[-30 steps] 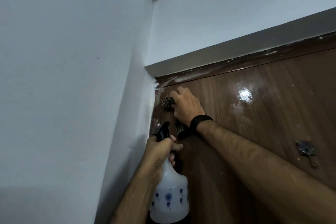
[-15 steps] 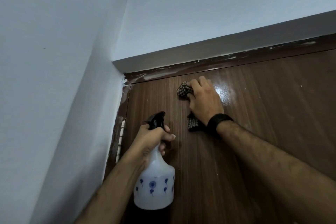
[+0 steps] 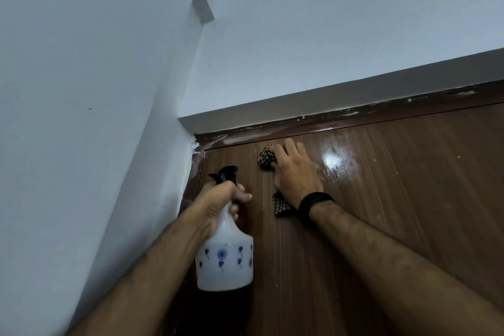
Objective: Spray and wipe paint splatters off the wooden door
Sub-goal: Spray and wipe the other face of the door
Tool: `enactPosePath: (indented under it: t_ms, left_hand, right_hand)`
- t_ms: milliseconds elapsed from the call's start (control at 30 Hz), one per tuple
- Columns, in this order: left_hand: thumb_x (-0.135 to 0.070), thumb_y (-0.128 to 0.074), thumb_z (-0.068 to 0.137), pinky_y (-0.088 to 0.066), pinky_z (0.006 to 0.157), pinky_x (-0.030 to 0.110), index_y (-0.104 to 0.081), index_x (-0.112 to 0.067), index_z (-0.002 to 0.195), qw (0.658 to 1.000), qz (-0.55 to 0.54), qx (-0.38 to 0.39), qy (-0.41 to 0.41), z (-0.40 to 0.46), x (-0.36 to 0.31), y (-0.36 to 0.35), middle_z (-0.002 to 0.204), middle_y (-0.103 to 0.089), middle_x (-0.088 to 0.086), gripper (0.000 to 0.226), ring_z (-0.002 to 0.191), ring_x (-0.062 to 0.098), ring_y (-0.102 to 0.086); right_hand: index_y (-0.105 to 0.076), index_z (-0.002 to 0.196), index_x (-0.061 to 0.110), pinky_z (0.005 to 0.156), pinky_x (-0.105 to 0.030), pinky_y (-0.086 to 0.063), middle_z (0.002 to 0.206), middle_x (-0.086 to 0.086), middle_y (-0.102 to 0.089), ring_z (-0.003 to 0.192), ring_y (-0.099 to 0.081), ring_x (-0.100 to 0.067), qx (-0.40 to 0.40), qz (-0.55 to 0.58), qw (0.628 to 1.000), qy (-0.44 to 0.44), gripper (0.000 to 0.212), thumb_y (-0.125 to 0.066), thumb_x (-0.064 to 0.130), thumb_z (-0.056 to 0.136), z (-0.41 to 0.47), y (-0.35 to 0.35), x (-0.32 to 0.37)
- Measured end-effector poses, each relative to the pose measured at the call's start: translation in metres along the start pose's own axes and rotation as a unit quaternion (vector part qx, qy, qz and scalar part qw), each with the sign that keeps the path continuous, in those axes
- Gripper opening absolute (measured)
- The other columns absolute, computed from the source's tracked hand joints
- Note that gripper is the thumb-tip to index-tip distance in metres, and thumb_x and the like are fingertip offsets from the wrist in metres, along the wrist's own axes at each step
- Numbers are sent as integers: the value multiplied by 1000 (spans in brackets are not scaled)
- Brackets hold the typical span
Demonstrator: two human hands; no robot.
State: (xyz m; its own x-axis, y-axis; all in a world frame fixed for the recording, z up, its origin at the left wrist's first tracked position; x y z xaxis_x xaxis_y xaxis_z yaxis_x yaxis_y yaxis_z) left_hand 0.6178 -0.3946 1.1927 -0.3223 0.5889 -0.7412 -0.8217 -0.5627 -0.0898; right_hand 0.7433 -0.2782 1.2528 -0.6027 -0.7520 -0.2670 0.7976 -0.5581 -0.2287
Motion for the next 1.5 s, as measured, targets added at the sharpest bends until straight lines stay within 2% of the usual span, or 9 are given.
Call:
enactPosePath:
  t_ms: [300, 467, 633, 733, 833, 1000, 1167, 1367, 1500]
  left_hand:
    - [5, -60, 86, -39, 47, 22, -57, -8, 94, 998, 40, 27, -28, 37, -52, 12, 76, -54, 3, 16, 41, 6, -38]
    - [10, -55, 85, -38, 45, 21, -50, -11, 79, 996, 72, 43, -10, 49, -59, 19, 72, -49, 2, 23, 37, 7, -35]
    - [10, -55, 84, -39, 43, 21, -56, -7, 88, 998, 48, 38, 3, 56, -50, 28, 77, -53, 4, 17, 39, 7, -36]
    - [9, -54, 85, -37, 43, 22, -56, -8, 83, 999, 22, 29, -6, 59, -48, 32, 67, -50, 3, 18, 37, 8, -35]
    - [9, -55, 85, -37, 46, 22, -56, -9, 83, 999, 15, 31, -13, 57, -51, 31, 67, -50, 3, 18, 39, 8, -34]
    - [6, -59, 87, -38, 47, 21, -56, -8, 83, 998, 42, 35, -7, 59, -58, 27, 73, -50, 4, 14, 41, 7, -35]
    - [6, -59, 87, -40, 45, 20, -56, -6, 88, 999, 42, 20, -7, 59, -55, 31, 73, -50, 5, 12, 41, 7, -36]
    - [6, -57, 88, -38, 39, 18, -55, -4, 95, 999, 41, -11, 6, 66, -43, 45, 70, -49, 6, 12, 38, 8, -35]
    - [5, -57, 87, -37, 41, 20, -54, -7, 89, 999, 37, 4, 4, 66, -41, 41, 69, -50, 6, 13, 39, 8, -35]
  right_hand:
    - [-59, 110, 11, 76, -35, -47, 111, -9, -54, 100, -47, -27, 40, 16, 999, -3, 34, -70, 3, 79, 38, -29, 28]
    - [-59, 115, 9, 79, -36, -47, 115, -11, -54, 104, -48, -29, 45, 28, 999, -6, 32, -65, 2, 84, 45, -43, 49]
    - [-55, 122, 11, 84, -38, -49, 121, -8, -50, 111, -44, -26, 67, 42, 997, 9, 31, -60, 11, 91, 54, -53, 63]
    - [-57, 125, 12, 82, -42, -50, 123, -9, -50, 114, -43, -27, 88, 55, 994, 41, 32, -59, 13, 92, 66, -60, 72]
    - [-59, 123, 11, 78, -40, -47, 120, -11, -52, 114, -46, -28, 102, 40, 992, 64, 31, -60, 13, 92, 75, -58, 70]
    - [-60, 114, 5, 85, -38, -47, 114, -14, -55, 106, -50, -31, -8, -21, 997, -72, 34, -61, 4, 80, 75, -36, 30]
    - [-62, 112, 5, 88, -38, -46, 116, -13, -55, 107, -48, -31, -45, 15, 991, -121, 34, -62, 1, 78, 75, -42, 40]
    - [-64, 115, 7, 87, -38, -49, 118, -10, -53, 111, -47, -27, 2, 51, 998, -45, 25, -60, 5, 91, 88, -63, 64]
    - [-62, 120, 9, 85, -40, -49, 121, -10, -53, 114, -47, -28, 51, 44, 998, 14, 28, -61, 10, 92, 92, -57, 59]
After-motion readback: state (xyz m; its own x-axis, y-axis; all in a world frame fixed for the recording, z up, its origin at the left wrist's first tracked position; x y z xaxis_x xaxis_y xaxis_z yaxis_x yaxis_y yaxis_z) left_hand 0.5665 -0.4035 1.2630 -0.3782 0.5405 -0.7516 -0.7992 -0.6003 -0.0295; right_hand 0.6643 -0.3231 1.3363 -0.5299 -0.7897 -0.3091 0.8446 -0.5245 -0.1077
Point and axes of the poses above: each hand's wrist, its own z-axis towards the middle knuckle, its own y-axis out of the back of the hand, x = y × z, the point moved 3 cm from there along z, towards the middle knuckle
